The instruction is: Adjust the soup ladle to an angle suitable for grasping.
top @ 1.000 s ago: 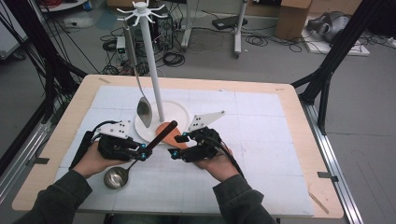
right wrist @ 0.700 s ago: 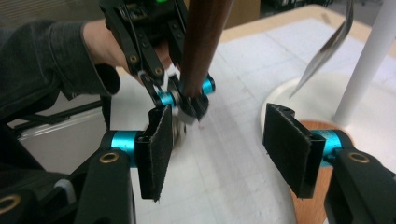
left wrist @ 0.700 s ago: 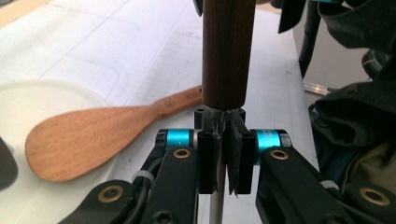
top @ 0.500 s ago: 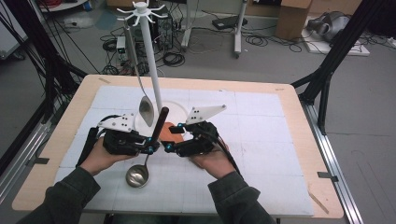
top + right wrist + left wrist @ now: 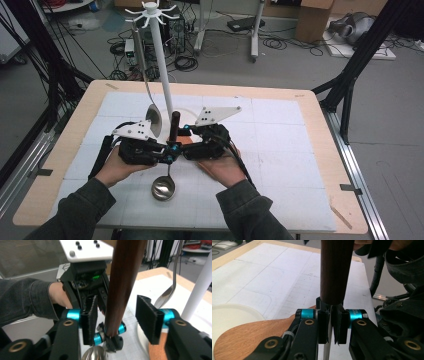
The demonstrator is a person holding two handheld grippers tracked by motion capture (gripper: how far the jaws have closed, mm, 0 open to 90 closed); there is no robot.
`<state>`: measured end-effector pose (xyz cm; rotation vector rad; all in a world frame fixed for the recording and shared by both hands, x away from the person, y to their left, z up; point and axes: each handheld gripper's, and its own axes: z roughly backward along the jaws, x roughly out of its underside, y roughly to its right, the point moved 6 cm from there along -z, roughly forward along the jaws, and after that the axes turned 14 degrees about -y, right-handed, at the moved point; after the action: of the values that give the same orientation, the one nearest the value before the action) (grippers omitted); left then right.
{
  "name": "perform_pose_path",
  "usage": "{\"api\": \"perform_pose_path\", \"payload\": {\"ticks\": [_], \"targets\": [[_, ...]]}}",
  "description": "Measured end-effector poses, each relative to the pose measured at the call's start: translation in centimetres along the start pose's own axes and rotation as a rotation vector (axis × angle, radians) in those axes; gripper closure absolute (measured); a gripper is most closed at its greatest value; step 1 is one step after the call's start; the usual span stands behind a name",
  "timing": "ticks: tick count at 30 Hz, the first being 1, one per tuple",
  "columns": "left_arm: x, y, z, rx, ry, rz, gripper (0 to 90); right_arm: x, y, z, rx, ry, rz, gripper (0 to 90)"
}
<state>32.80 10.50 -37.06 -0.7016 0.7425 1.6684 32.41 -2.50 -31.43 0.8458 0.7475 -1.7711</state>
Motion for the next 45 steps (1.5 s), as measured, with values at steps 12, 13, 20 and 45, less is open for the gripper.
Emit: {"api": "perform_pose_path", "payload": {"ticks": [12,13,20,45], "targets": [[-0.1,0.2,0.0,0.019,0.002,-0.004,83.1,-0.9,0.0,0.3,-0.027,0.036,0.004,72.0],[-0.2,0.1,0.1,0.023,0.006,-0.005,82.5,-0.9,-0.1,0.4,-0.041,0.040,0.005,72.5],[-0.9,0.4,1.1,0.060,0.057,0.014,68.2,-1.4,-0.3,0.5,-0.068,0.037,0.049,73.3],[-2.4,1.0,1.7,0.043,0.072,-0.012,72.6,-1.7,-0.4,1.3,-0.111,0.065,0.077,72.9]]}}
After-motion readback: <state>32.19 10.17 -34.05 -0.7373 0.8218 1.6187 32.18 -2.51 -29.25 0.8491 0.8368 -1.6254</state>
